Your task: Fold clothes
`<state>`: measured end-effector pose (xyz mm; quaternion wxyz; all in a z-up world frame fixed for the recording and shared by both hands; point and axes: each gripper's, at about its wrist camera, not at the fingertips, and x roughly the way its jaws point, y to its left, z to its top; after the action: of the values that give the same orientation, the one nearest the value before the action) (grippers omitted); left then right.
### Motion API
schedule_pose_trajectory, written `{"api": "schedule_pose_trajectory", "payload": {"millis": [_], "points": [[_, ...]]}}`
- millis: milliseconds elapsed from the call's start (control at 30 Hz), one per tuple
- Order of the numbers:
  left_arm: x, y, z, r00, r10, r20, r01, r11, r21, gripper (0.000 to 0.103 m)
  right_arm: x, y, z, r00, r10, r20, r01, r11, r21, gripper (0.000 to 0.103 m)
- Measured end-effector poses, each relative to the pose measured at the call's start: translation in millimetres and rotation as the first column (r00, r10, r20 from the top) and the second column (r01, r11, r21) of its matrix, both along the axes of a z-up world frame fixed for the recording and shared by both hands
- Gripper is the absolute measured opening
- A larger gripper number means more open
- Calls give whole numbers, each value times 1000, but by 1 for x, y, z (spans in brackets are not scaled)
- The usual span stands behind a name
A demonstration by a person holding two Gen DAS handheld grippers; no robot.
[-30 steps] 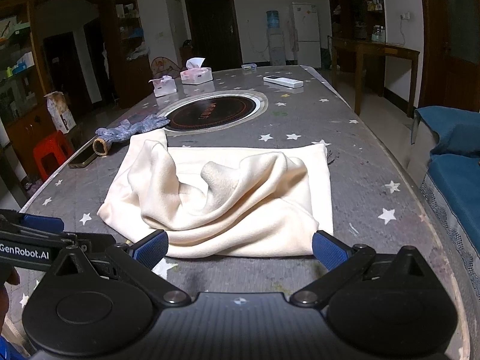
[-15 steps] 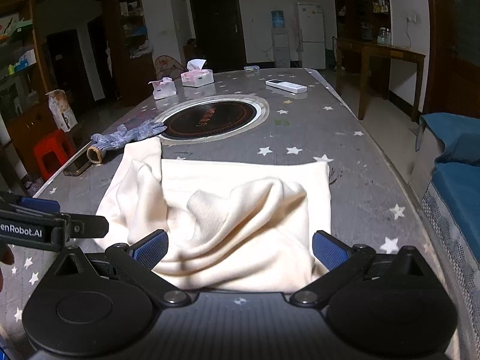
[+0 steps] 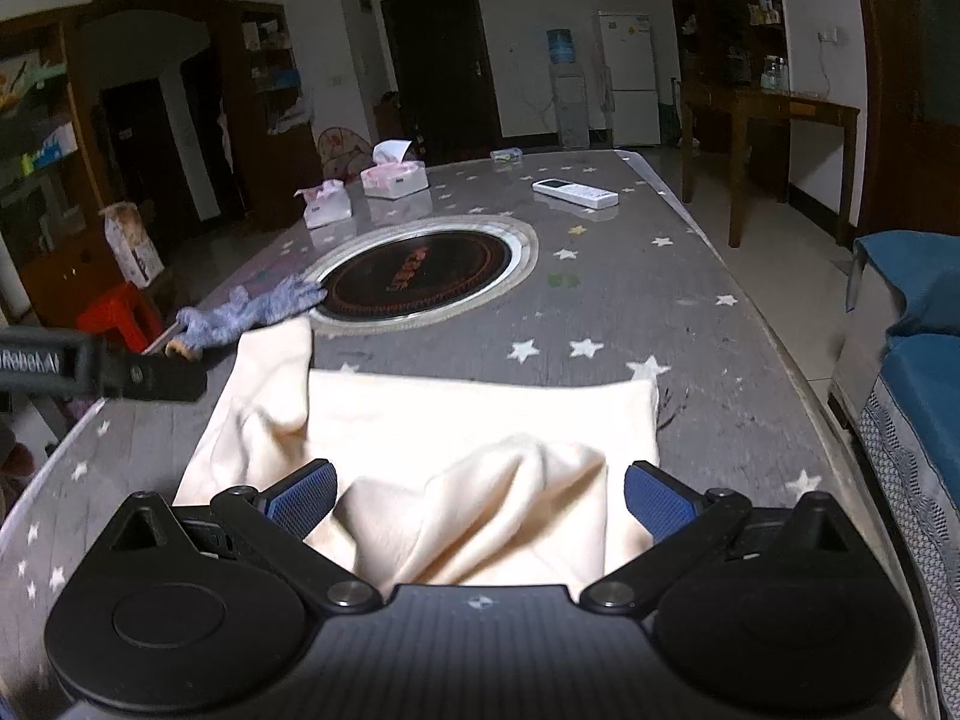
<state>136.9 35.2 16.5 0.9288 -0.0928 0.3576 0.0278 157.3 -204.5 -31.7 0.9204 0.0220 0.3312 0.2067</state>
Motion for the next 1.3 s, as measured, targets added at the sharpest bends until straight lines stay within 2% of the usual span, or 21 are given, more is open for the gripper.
{"api": "schedule_pose_trajectory", "payload": {"millis": [100,233,333,400,500,533,567,733,833,933,1133,1300], "points": [[19,3,-4,999,4,-33,-4,1000,-13,103,13,-4,1,1000,-13,-11,13,1000,23,98],[40,2,-22,993,-18,-117,11,998,-65,103,31,-6,-5,998,-8,-63,11,999,40,86],[47,-1,-34,984,-42,-171,29,996,-79,98,37,-5,-10,996,5,-84,-2,999,37,79],[50,-2,-42,977,-54,-208,35,995,-94,89,39,-5,-13,994,30,-105,-24,998,57,72],[46,-2,-47,972,-82,-220,57,991,-118,74,38,-5,-18,990,58,-127,-50,997,67,63],[45,-2,-49,970,-90,-224,63,990,-125,68,37,-5,-19,989,67,-132,-58,996,68,58],[44,-2,-49,969,-97,-228,68,989,-133,56,36,-5,-20,988,75,-136,-66,995,70,55],[33,-2,-50,966,-132,-222,99,983,-153,24,27,-9,-22,985,94,-143,-82,993,82,32],[22,-2,-46,971,-147,-191,118,981,-153,13,18,-13,-17,987,103,-124,-91,991,94,23],[9,1,-38,978,-150,-147,128,980,-152,11,8,-15,-10,989,115,-98,-105,989,101,19],[-23,7,-24,984,-150,-92,135,979,-151,10,-20,-17,8,985,165,-38,-161,981,105,17],[-60,11,-21,985,-157,-76,144,978,-150,9,-45,-18,17,980,198,-1,-197,974,109,17]]}}
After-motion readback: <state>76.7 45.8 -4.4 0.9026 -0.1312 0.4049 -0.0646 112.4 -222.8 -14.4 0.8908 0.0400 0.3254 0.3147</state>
